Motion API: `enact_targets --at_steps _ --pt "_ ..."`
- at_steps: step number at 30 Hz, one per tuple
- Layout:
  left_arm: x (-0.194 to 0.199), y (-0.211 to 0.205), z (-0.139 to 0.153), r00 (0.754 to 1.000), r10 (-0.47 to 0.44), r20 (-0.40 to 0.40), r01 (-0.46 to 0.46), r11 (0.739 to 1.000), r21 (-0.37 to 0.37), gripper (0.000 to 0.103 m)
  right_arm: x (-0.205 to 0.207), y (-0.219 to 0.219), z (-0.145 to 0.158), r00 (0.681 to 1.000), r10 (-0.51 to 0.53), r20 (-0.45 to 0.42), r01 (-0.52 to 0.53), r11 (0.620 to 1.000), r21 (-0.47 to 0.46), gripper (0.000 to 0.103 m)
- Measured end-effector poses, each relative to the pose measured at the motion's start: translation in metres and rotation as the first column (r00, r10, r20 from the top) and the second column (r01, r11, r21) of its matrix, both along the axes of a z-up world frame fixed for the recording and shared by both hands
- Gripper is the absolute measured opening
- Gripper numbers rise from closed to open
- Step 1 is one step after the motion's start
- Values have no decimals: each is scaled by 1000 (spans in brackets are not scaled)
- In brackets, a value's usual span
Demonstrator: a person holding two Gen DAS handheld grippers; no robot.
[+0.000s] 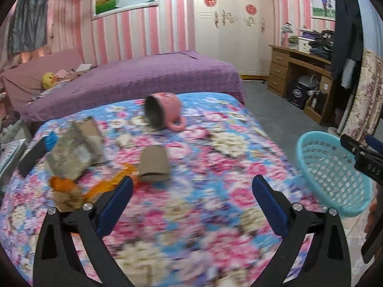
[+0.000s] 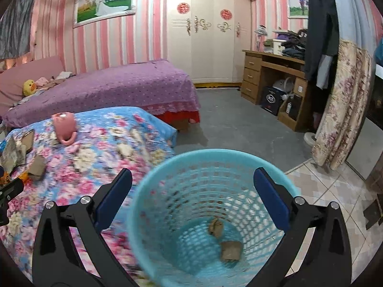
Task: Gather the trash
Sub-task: 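Move both open tools back over the bed toward the remaining trash, then grasp the orange bottle cap with the left tool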
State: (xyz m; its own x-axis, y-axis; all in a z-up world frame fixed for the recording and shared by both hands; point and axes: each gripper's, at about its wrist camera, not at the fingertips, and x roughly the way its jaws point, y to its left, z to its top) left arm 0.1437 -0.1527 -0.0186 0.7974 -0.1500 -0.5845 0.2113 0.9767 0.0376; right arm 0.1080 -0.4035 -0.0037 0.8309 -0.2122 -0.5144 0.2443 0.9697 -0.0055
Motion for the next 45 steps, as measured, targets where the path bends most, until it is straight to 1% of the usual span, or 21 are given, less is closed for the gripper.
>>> enact_targets --at_steps 8,11,15,18,20,22,25,28,29,32,34,36,38,39,42,44,45 --pt "-4 80 4 995 104 4 -104 994 27 97 16 62 3 998 60 11 -61 997 57 99" --pt "-4 104 1 989 147 1 -147 989 23 98 20 83 1 996 89 8 -90 994 70 99" --pt "-4 127 -6 985 172 -4 -172 985 17 98 25 108 -3 994 113 -2 -113 993 44 99" --pt "-5 143 -15 986 167 -9 -167 986 5 98 27 121 -8 991 131 -4 -131 990 45 99" --pt "-5 154 -23 988 154 -26 -155 988 -14 98 29 126 -13 990 138 -8 -138 989 62 99" --pt "-2 162 -29 986 161 -51 -162 987 -9 98 32 128 -17 990 140 -17 -139 988 68 99" --pt "0 178 -34 980 189 -65 -190 982 -8 98 37 132 -21 990 138 -27 -136 989 54 99" --pt "-1 192 -43 975 181 -129 -188 981 -39 98 39 134 -23 990 139 -31 -137 989 58 99" --pt "-1 197 -48 972 182 -147 -190 981 -40 98 40 136 -24 989 142 -35 -140 989 55 99" --pt "-2 203 -55 969 184 -167 -189 982 -14 98 42 138 -25 989 144 -44 -142 989 35 99" --pt "-2 206 -59 964 185 -190 -192 981 -17 97 45 141 -26 988 146 -48 -145 989 32 99" --pt "-4 210 -63 959 181 -217 -195 980 -44 93 47 144 -29 987 151 -57 -150 988 35 99" --pt "-6 209 -64 961 180 -211 -190 981 -28 85 49 147 -31 985 158 -67 -156 987 33 99" --pt "-9 208 -65 963 175 -204 -182 983 -16 82 50 149 -32 984 163 -71 -161 986 28 99" --pt "-12 208 -63 967 158 -202 -167 986 -28 65 51 154 -33 982 173 -74 -172 985 24 99" --pt "-12 211 -60 967 142 -210 -158 985 -63 40 54 158 -35 980 183 -77 -182 983 25 99" --pt "-11 214 -59 967 137 -215 -158 984 -80 40 54 160 -35 979 187 -78 -186 982 24 99"
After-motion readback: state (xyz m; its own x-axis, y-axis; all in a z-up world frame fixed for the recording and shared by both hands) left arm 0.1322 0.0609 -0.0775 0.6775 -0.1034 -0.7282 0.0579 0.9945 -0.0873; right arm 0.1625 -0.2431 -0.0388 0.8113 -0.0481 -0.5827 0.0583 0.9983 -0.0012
